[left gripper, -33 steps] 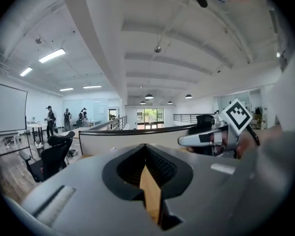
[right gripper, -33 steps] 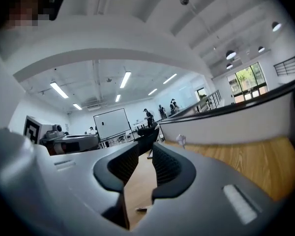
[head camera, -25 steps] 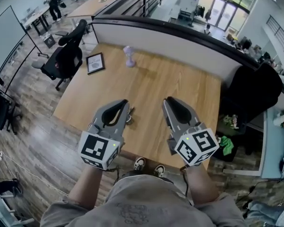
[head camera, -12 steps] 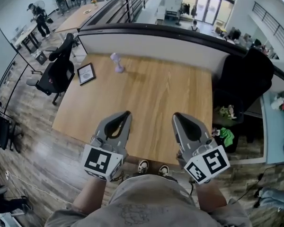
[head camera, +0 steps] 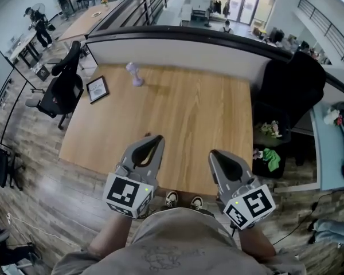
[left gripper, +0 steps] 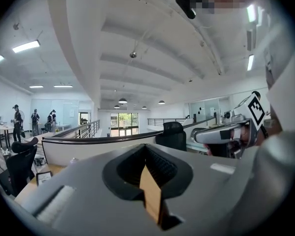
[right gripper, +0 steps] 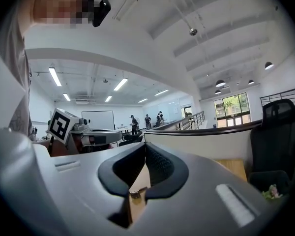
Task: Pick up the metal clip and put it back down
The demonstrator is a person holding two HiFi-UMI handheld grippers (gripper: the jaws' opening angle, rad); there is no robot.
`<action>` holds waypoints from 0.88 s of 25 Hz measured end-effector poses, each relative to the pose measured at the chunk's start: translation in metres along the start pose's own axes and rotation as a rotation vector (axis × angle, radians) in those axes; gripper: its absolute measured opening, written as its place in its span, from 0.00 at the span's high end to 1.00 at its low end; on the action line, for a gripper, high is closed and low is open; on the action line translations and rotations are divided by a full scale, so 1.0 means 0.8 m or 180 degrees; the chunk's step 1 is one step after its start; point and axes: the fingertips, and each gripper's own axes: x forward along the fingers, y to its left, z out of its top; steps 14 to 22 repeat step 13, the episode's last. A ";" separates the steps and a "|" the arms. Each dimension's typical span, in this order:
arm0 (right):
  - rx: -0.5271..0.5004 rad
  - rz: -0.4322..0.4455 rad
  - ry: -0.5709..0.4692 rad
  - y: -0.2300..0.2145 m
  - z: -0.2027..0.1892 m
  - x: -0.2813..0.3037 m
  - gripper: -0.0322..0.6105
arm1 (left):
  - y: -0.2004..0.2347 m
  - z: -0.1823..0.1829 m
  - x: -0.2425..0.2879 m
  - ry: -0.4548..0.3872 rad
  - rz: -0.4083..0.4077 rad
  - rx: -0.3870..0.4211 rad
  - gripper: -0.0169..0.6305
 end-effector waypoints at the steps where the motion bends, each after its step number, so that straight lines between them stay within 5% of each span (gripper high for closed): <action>1: -0.0017 -0.0012 0.0004 -0.001 0.000 0.000 0.93 | 0.000 0.000 0.000 0.0006 -0.0007 0.0004 0.97; 22: -0.0224 0.0049 0.0081 0.007 0.002 0.021 0.93 | 0.019 0.000 -0.009 0.0058 -0.0049 0.0101 0.97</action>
